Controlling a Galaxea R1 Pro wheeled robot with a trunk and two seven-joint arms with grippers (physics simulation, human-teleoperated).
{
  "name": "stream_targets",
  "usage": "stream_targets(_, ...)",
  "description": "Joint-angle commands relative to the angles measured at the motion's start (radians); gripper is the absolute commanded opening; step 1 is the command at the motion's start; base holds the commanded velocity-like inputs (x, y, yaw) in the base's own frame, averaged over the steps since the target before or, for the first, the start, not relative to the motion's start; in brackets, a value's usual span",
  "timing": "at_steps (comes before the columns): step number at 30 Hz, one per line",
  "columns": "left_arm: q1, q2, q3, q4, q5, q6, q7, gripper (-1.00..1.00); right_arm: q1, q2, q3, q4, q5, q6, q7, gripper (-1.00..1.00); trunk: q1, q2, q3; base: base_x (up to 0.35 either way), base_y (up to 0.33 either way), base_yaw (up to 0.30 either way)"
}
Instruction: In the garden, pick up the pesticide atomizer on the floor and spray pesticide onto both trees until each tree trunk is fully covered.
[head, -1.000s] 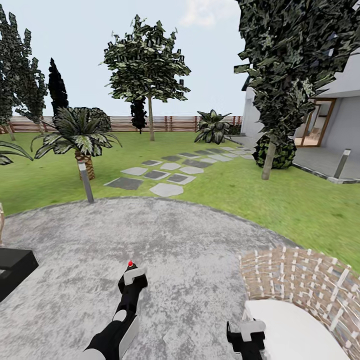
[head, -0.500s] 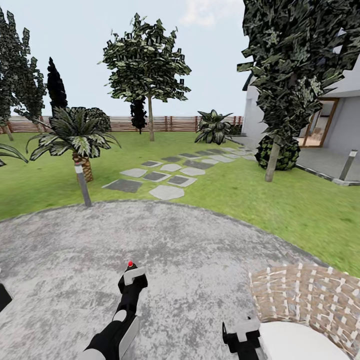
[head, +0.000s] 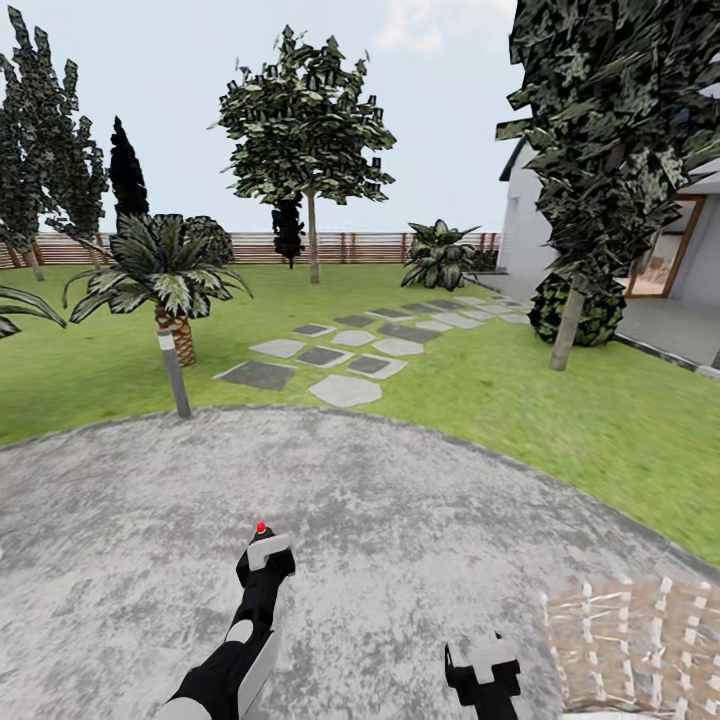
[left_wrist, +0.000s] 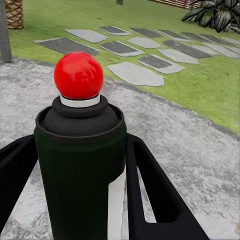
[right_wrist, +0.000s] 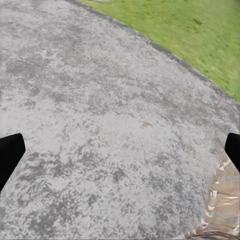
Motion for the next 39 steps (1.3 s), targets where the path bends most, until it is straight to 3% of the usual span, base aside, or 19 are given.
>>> stream_targets(1,0.0,0.0,0.0,0.0,-0.001,0.0,0.0,-1.0,0.0,0.0,0.0,0.0,0.0,0.0,0.0,1.0,0.0,0.0,0.0,0.35,0.107,0.014)
stream_targets(25,-0.001,0.0,0.0,0.0,-0.001,0.0,0.0,-1.0,0.0,-0.001,0.001,0.0,0.0,0.0,0.0,1.0,0.0,0.0,0.0,0.35,0.096,0.001)
stream_targets(31,-0.001,-0.001,-0.005,-0.001,0.0,0.0,-0.009,-1.0,-0.007,-0.041,-0.002,-0.005,0.002,0.0,0.0,1.0,0.0,0.0,0.0,0.35,0.09,0.0)
stream_targets(39,0.0,-0.002,-0.013,0.0,0.001,0.001,-0.073,-1.0,-0.132,-0.105,-0.004,-0.005,0.001,0.003,0.0,1.0,0.0,0.0,0.0,0.35,0.089,0.0)
